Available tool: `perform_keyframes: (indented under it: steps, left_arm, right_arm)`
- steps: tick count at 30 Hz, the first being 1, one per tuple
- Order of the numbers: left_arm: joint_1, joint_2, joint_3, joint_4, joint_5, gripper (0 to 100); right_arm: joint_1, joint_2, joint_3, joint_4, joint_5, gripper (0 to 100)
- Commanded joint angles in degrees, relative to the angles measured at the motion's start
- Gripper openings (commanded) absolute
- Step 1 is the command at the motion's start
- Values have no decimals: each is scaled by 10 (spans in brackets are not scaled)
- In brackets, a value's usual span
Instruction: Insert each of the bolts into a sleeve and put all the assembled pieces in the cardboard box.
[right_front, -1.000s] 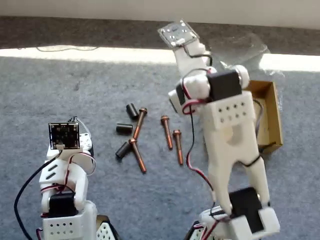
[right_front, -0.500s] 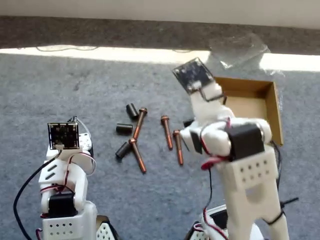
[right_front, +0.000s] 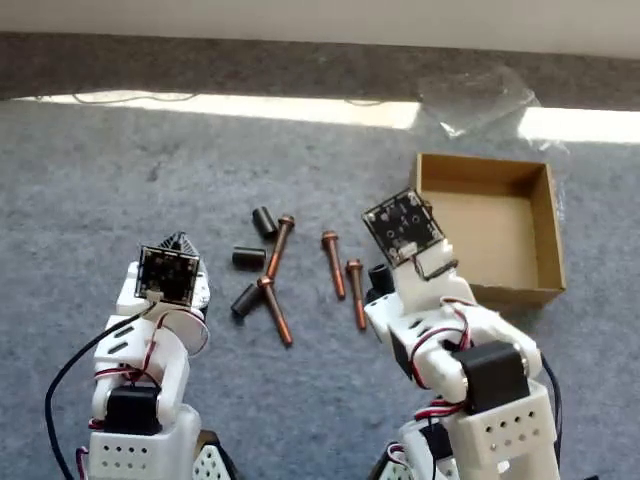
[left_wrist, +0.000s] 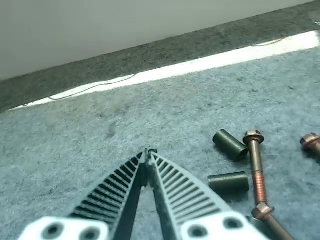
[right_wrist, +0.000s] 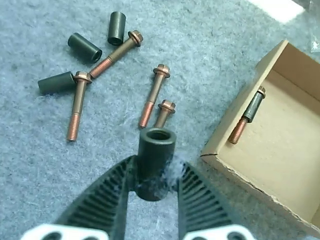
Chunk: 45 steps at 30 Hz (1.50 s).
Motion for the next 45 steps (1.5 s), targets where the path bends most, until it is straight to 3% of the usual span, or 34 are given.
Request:
perform_keyframes:
  steps: [1, 9, 12, 17, 34, 41, 45]
  left_arm:
    - [17, -6, -5, 4, -8, 21]
    - [18, -6, -5, 4, -9, 21]
    - [18, -6, -5, 4, -9, 21]
    - [18, -6, -7, 4, -9, 21]
    - [42, -6, -57, 76, -9, 21]
    - [46, -5, -66, 83, -9, 21]
    - [47, -5, -118, 137, -8, 21]
  right_arm:
    - [7, -44, 33, -43, -5, 5]
    - [8, -154, 131, -87, -6, 5]
    - [11, -204, 173, -108, -41, 5]
    - [74, -250, 196, -122, -58, 5]
    - [109, -259, 248, -173, -127, 5]
    - [172, -259, 255, -184, -147, 5]
    - [176, -259, 273, -200, -155, 5]
